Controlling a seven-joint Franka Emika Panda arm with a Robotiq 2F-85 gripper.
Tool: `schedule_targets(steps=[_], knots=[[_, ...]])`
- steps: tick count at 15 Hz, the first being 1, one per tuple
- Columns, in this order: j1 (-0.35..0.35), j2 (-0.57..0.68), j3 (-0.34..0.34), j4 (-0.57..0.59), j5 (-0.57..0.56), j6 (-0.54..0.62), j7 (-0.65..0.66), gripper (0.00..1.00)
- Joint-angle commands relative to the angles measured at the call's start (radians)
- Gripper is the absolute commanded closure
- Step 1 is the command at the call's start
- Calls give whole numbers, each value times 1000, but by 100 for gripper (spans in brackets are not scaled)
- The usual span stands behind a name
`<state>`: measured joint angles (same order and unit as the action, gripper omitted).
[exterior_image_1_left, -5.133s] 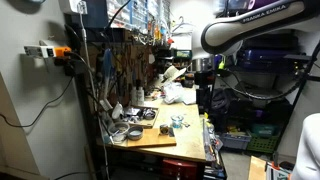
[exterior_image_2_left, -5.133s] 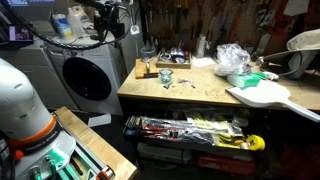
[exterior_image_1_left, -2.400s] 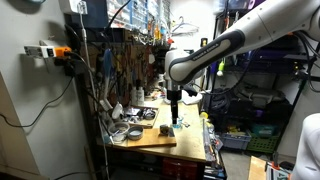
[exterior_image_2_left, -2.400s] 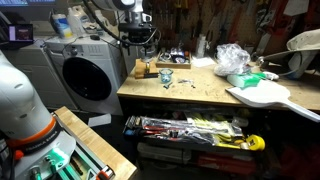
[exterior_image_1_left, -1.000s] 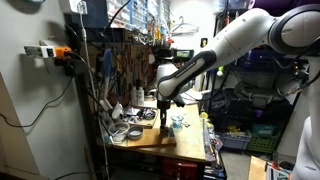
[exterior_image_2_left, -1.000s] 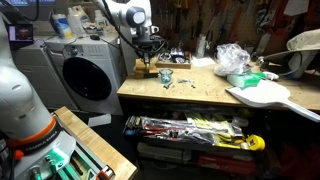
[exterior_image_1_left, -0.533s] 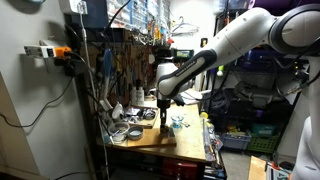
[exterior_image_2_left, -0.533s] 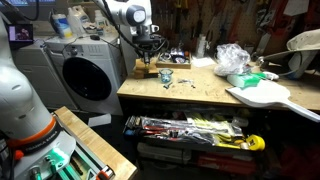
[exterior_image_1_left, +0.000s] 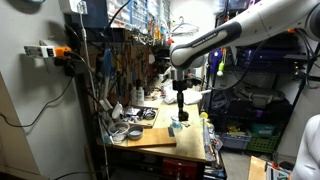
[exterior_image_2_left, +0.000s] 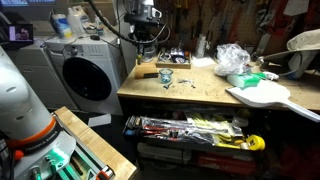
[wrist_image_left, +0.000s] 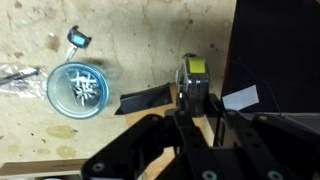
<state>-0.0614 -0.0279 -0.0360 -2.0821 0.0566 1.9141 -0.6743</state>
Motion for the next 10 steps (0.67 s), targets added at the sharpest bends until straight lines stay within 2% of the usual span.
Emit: schedule_targets(steps=[1, 4, 10], knots=[[-51, -134, -74, -87, 6, -28, 27, 94], [-97, -161, -145, -111, -27, -1, 38, 94], [-174, -138, -272, -194, 8, -12, -34, 94]])
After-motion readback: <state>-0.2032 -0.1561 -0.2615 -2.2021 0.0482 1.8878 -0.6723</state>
